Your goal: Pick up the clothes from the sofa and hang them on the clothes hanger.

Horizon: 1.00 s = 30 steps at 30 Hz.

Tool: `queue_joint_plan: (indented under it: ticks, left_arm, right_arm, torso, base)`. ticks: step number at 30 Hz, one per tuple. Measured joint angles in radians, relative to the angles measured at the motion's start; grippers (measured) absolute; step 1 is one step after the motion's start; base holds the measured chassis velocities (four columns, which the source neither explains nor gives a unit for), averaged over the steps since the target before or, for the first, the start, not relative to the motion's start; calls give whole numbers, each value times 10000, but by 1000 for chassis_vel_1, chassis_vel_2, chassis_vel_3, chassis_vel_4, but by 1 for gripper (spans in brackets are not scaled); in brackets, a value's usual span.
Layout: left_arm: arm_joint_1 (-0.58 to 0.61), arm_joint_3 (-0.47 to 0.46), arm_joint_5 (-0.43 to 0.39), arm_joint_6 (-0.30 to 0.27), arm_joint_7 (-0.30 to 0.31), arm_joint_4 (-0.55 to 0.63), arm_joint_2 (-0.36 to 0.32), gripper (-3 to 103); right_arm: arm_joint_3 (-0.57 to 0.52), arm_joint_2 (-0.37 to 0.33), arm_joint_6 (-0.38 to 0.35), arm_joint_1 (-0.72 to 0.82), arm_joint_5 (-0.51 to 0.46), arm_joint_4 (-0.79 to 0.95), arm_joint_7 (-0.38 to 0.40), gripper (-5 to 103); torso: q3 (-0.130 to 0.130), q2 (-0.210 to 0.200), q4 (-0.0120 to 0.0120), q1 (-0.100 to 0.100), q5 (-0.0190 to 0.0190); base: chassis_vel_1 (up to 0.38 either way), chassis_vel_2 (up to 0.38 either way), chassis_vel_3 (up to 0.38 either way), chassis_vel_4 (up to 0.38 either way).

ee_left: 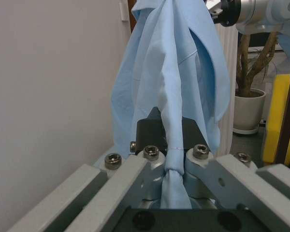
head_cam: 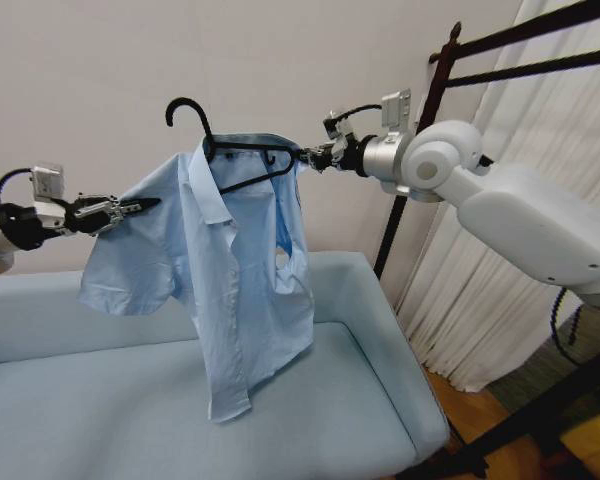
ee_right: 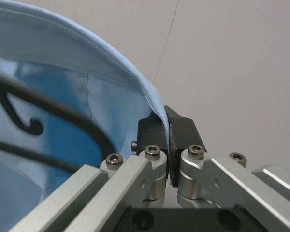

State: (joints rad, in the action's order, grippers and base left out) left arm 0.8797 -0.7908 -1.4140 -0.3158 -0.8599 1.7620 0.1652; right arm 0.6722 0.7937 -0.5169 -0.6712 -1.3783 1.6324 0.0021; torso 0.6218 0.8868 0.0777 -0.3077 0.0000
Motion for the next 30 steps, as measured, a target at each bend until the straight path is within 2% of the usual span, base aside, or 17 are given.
queue_joint_plan:
  ticks: [1, 6, 21, 25, 28, 30]
  left_arm:
    - [0, 0, 0, 0, 0, 0, 0, 3]
    - [34, 113, 194, -69, 26, 25, 189, 3]
    - [138, 256, 659, -250, 403, 44, 315, 3]
    - [142, 309, 797, -315, 691, 112, 359, 3]
    - [161, 331, 861, -424, 1365, 298, 463, 3]
    - [166, 333, 879, -461, 1547, 340, 497, 3]
  right_arm:
    - [0, 0, 0, 0, 0, 0, 0, 1]
    - [312, 246, 286, -408, 1356, -327, -483, 1]
    - [1116, 207, 481, -1487, 2426, -511, -1167, 1]
    - [1126, 392, 515, -1567, 2728, -533, -1173, 1]
    - [1095, 498, 479, -1572, 3091, -415, -1077, 1]
    - [1085, 503, 441, -1572, 3178, -358, -1064, 1]
  torso:
    - [0, 0, 0, 0, 0]
    - [0, 0, 1, 0, -1]
    - [0, 0, 3, 1, 1]
    - [0, 0, 0, 0, -1]
    - [0, 0, 0, 0, -1]
    - [0, 0, 1, 0, -1]
  base:
    - [0, 0, 0, 0]
    - [0, 0, 0, 0]
    - [0, 0, 0, 0]
    - [0, 0, 0, 0]
    - [0, 0, 0, 0]
    - [0, 0, 0, 0]
